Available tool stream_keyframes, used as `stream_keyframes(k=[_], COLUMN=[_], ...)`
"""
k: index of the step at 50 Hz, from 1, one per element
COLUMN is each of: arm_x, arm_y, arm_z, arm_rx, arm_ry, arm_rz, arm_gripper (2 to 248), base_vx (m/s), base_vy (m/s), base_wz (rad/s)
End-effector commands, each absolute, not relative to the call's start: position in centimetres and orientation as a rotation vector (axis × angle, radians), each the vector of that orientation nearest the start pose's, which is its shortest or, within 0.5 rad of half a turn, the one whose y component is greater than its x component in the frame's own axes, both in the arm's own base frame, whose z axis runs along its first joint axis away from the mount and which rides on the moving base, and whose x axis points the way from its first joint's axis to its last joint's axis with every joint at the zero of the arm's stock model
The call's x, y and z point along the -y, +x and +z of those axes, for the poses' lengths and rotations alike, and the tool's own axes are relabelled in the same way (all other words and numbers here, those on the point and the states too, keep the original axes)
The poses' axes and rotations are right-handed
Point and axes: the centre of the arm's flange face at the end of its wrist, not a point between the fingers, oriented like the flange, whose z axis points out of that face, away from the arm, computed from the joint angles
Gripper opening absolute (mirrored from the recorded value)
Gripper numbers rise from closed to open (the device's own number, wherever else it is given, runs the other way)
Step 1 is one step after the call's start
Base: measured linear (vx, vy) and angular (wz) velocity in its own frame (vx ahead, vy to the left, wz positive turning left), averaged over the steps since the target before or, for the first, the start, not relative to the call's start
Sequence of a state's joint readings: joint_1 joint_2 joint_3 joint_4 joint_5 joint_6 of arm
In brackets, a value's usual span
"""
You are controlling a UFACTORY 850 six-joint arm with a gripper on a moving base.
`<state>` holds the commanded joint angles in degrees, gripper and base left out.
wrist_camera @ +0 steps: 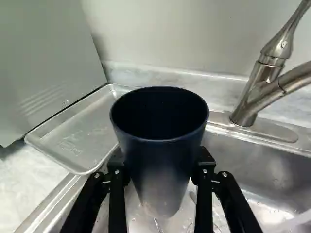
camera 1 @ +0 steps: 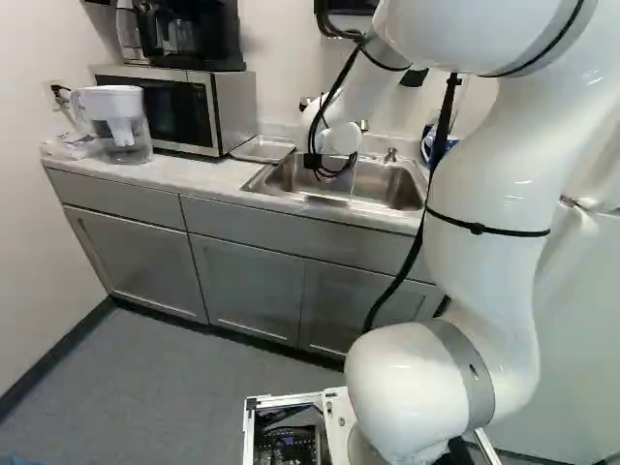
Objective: Rinse the cup and place it in the tray
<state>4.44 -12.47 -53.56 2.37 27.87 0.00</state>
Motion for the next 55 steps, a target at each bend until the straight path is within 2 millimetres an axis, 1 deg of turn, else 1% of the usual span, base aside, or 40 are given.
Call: stream_keyframes(k=[13, 26, 35, 55], arm_x=[-3.7, -2.4, -1.2, 1.9], arm_y=[53.4, 51.3, 50.5, 50.0], arm_z=[49.1, 49.1, 49.0, 48.7], arm_rx=[0.018, -0.019, -0.050, -0.151], arm_ry=[-2.558, -2.578, -2.603, -2.658], arm_rz=[-1.741, -1.733, -1.720, -1.683], arm_gripper=[125, 125, 125, 125], base_vx=[0.000, 0.000, 0.000, 0.000], base_vy=[0.000, 0.000, 0.000, 0.000], base_wz=[0.000, 0.000, 0.000, 0.000])
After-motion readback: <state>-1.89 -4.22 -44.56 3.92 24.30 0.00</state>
